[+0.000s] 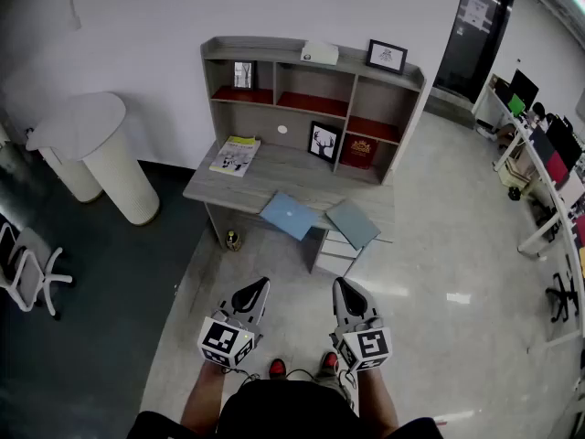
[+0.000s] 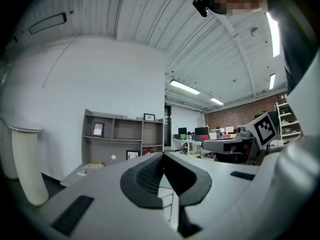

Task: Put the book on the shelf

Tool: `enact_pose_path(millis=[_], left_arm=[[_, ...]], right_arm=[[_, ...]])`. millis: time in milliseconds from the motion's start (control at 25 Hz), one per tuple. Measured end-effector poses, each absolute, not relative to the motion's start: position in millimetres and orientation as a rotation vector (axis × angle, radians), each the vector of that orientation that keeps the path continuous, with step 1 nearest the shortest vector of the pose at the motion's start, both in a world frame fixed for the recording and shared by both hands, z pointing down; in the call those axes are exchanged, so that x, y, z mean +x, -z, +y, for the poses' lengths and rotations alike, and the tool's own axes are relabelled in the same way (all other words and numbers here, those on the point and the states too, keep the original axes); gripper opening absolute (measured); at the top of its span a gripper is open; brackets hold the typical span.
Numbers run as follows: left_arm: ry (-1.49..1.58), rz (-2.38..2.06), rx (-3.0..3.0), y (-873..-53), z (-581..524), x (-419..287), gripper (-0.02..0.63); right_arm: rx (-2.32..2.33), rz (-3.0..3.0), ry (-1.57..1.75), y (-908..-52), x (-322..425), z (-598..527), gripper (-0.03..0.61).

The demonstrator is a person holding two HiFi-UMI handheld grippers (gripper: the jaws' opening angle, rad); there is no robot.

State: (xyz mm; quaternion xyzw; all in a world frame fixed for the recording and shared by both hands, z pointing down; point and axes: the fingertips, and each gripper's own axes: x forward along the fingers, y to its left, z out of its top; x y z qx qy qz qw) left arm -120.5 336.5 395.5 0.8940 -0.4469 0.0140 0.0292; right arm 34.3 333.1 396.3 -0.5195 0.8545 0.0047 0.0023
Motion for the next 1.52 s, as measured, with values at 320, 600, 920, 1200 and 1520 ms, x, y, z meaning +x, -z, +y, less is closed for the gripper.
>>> enact_pose_path(millis=[320, 600, 920, 1200, 1520], left_arm=[[-0.032, -1.39, 2.754, -396, 330, -142, 0.003], [-0.048, -1.416, 2.737, -403, 324, -171, 0.003], [-0.061, -1.451, 2.684, -418, 303, -192, 0.003], [-0.062, -1.489, 2.644, -427, 254, -209, 0.003], [-0.073, -1.472, 2.632, -431, 154, -207, 0.003]], right_arm=[[-1.597, 2.703, -0.016, -399, 10, 328, 0.029], [-1.602, 2.731, -0.051, -404, -18, 319, 0.031], [-1.601, 2.791, -0.047, -420, -39, 284, 0.031], [-1.548, 2.833, -0.049, -434, -60, 230, 0.031], [-1.557, 2.823, -0.028, -432, -59, 136, 0.031]])
